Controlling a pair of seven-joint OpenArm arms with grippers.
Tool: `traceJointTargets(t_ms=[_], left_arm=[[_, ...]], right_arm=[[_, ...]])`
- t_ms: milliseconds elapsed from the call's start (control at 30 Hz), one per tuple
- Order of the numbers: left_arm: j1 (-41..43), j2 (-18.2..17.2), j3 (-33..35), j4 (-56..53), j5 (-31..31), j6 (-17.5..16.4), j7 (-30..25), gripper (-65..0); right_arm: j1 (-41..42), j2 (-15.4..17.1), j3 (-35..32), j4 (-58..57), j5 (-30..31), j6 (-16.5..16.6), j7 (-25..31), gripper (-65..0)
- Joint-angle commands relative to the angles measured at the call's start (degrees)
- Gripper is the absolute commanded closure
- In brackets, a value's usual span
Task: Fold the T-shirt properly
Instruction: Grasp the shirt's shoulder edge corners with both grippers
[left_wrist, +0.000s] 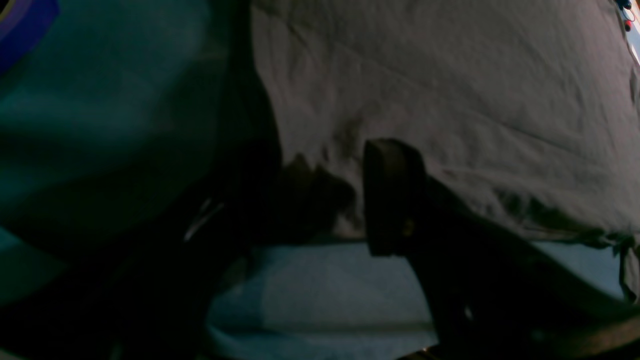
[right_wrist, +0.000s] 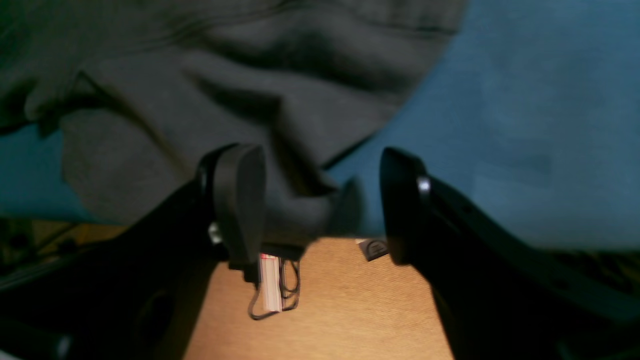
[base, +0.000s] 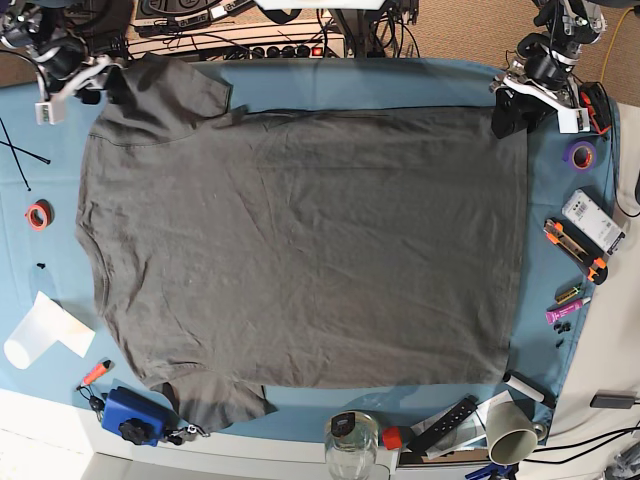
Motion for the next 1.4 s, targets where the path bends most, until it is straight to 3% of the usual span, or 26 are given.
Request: traceJointTargets(t_ms=[0,267,367,633,933,1067,1300,1367], left_arm=[[0.8,-0.2,0.0,0.0,2.0,1.0,3.2,-30.9],[0.8,-0.2,0.0,0.0,2.0,1.0,3.2,-30.9],[0.8,-0.2,0.0,0.0,1.9,1.0,3.2,-30.9],[0.8,-0.2,0.0,0.0,2.0,1.0,2.3,-30.9],[0.8,-0.2,0.0,0.0,2.0,1.0,2.3,-30.9],[0.8,-0.2,0.0,0.0,2.0,1.0,2.3,-30.9],[0.8,-0.2,0.0,0.0,1.9,1.0,2.3,-30.9],[0.8,-0.2,0.0,0.0,1.9,1.0,2.3,-30.9]], right_arm=[[-0.3,0.9,-0.3,0.6,-0.2,-0.7,1.8,-35.0],[0.5,0.6,-2.0,-6.7,-2.1,-2.2,3.3,-35.0],[0.5,0.6,-2.0,-9.4,-0.1,-0.4,2.8,-35.0],[0.5,0.5,-2.0,-10.3,6.8,0.1,-4.4,-35.0],[0.3,-3.9,-2.1,-10.3,7.9,0.1,-5.7,-34.9],[0.3,-4.4,-2.1,-10.3,9.6,0.1,-5.7,-26.2],[0.3,-4.4,-2.1,-10.3,9.5,0.1,-5.7,-25.3],[0.3,-4.4,-2.1,-10.3,9.5,0.1,-5.7,-18.3]])
